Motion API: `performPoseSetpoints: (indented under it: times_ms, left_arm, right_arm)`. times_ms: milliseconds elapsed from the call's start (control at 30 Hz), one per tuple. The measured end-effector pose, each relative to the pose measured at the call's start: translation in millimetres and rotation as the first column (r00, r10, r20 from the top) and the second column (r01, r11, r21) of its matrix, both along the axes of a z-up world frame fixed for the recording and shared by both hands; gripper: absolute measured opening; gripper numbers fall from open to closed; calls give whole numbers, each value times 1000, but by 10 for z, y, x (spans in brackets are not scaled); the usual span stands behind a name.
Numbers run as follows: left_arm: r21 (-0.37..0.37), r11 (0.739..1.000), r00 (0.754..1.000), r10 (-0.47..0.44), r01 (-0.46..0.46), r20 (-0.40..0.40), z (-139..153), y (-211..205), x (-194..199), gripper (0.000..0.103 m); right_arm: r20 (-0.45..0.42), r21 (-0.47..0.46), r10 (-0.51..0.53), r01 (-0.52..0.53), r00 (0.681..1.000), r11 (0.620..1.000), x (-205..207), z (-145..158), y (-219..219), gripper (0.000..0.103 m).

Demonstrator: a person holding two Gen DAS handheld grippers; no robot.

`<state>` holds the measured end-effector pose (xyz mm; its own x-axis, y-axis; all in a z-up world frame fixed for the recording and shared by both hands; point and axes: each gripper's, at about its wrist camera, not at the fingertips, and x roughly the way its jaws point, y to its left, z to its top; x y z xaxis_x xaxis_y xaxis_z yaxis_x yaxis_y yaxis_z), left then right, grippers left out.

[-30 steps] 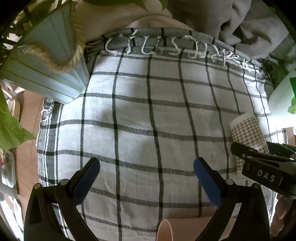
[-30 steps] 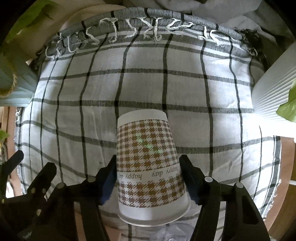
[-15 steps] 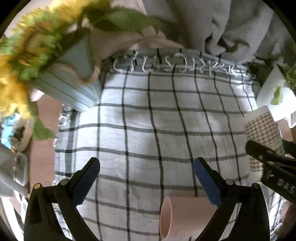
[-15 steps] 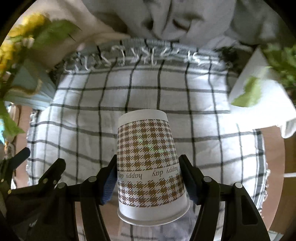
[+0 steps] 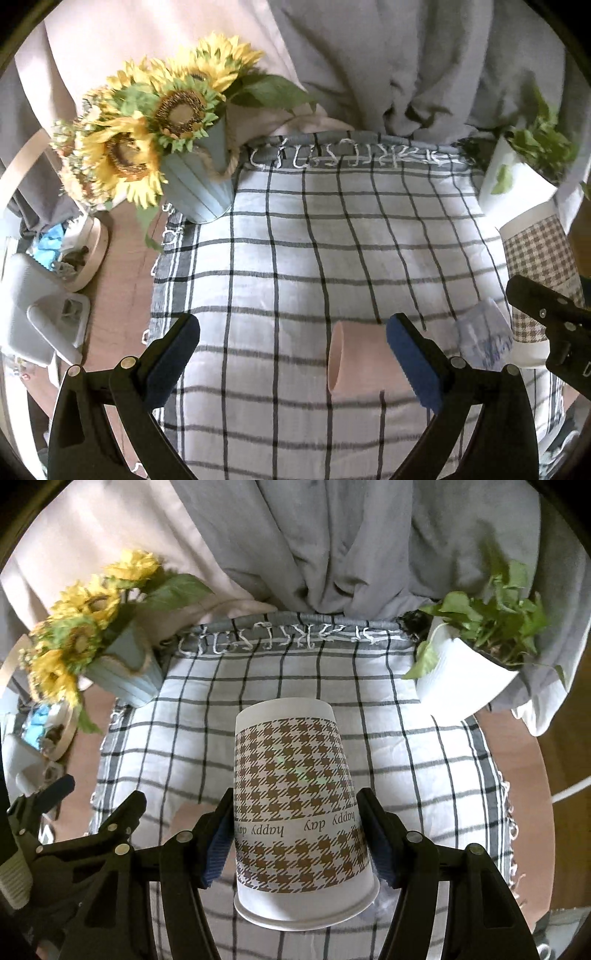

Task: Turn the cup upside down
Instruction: 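Lift the paper cup with the right gripper and rotate it rim-down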

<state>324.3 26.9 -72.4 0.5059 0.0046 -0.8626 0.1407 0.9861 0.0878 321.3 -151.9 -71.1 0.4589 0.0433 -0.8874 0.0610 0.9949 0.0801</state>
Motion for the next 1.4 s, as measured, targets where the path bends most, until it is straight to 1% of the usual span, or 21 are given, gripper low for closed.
performPoseSetpoints:
  times_ms: [100, 200, 267, 400, 467, 533, 667, 767, 1000, 1133, 1400]
  left_arm:
    - [-1, 1000, 1000, -5, 5, 17, 54, 18, -179, 103]
    - [-5, 1000, 1000, -6, 6, 13, 51, 48, -325, 103]
    - [-13, 1000, 1000, -8, 8, -2, 30, 73, -411, 103]
    - [-21, 1000, 1000, -4, 3, -23, -19, 122, -560, 103]
    - [-24, 1000, 999, -4, 3, -34, -52, 146, -626, 103]
    - [-24, 1000, 999, -2, 1, -45, -95, 172, -682, 103]
    - [0, 1000, 998, -3, 3, -64, -199, 207, -780, 103]
    - [7, 1000, 995, -7, 8, -103, -336, 225, -823, 103]
    - [38, 999, 984, -1, 8, -181, -664, 295, -878, 103]
    - [43, 999, 974, 5, 5, -228, -853, 340, -901, 103]
    - [69, 998, 965, 13, 5, -262, -1051, 388, -928, 103]
  right_arm:
    - [18, 4, 0, 0, 1000, 1000, -198, 57, 15, 64]
    - [31, -4, -6, 6, 1000, 1000, -398, 76, 43, 64]
    - [26, 0, -5, 5, 1000, 1000, -510, 52, 64, 64]
    - [4, 42, -23, 23, 1000, 999, -716, -50, 63, 64]
    - [-8, 57, -32, 33, 999, 998, -800, -122, 63, 64]
    - [-30, 92, -45, 47, 999, 995, -875, -211, 68, 64]
    - [-77, 135, -63, 73, 995, 988, -993, -422, 103, 64]
    - [-131, 159, -59, 80, 990, 984, -1050, -619, 151, 64]
    - [-211, 157, -47, 81, 976, 984, -1147, -991, 295, 64]
    - [-234, 154, -45, 83, 971, 985, -1189, -1162, 345, 64]
    - [-273, 171, -62, 112, 960, 979, -1204, -1436, 384, 64]
